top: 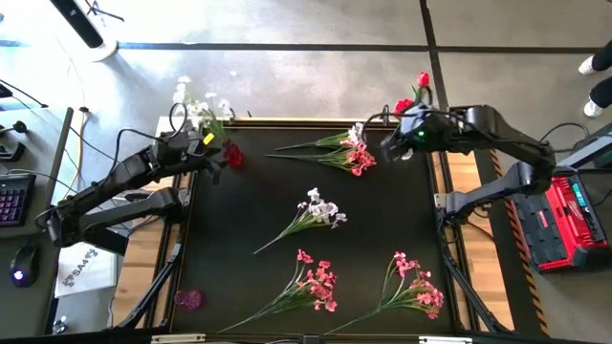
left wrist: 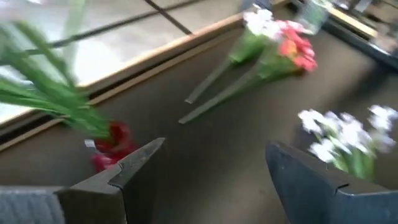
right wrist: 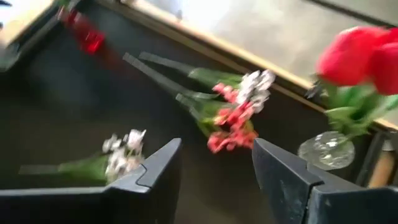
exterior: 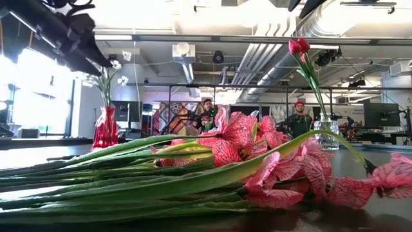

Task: Sort flowers into vase by color
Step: Put the top white flowers into the red vase

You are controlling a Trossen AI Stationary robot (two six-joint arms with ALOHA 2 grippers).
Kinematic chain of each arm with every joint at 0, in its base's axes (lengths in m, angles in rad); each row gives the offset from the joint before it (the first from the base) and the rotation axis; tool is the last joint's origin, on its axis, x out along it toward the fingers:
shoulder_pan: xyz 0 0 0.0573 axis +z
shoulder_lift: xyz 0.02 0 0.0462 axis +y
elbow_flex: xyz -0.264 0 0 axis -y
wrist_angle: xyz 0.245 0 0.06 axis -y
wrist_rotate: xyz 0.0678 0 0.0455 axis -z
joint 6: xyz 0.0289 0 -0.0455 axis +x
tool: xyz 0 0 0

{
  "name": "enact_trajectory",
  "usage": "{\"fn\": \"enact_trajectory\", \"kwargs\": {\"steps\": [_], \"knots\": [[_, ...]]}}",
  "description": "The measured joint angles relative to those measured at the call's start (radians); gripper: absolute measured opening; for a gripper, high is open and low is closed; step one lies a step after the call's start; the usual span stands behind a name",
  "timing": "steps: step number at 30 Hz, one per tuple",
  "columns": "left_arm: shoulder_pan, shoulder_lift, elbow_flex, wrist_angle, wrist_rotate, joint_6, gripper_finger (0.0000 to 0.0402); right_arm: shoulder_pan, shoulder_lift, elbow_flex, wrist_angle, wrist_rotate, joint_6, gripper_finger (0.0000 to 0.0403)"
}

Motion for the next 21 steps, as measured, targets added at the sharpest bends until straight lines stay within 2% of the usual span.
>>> {"fn": "enact_trajectory", "kwargs": {"steps": [7,12,17,21], "knots": [[-0.129,0.018,-0.021,0.0,0.133,0.0,0.0252,0.065,0.056,0.0,-0.034,-0.084,-0.095,0.0183],[-0.25,0.06,-0.049,0.028,0.147,-0.015,0.0238,0.12,0.085,0.0,-0.089,-0.086,-0.083,0.0183],[-0.358,0.149,-0.049,0.064,0.161,-0.051,0.023,0.173,0.119,0.0,-0.095,-0.093,-0.063,0.0183],[-0.437,0.268,-0.05,0.2,0.195,-0.069,0.0227,0.215,0.144,-0.011,-0.091,-0.094,-0.015,0.0183]]}}
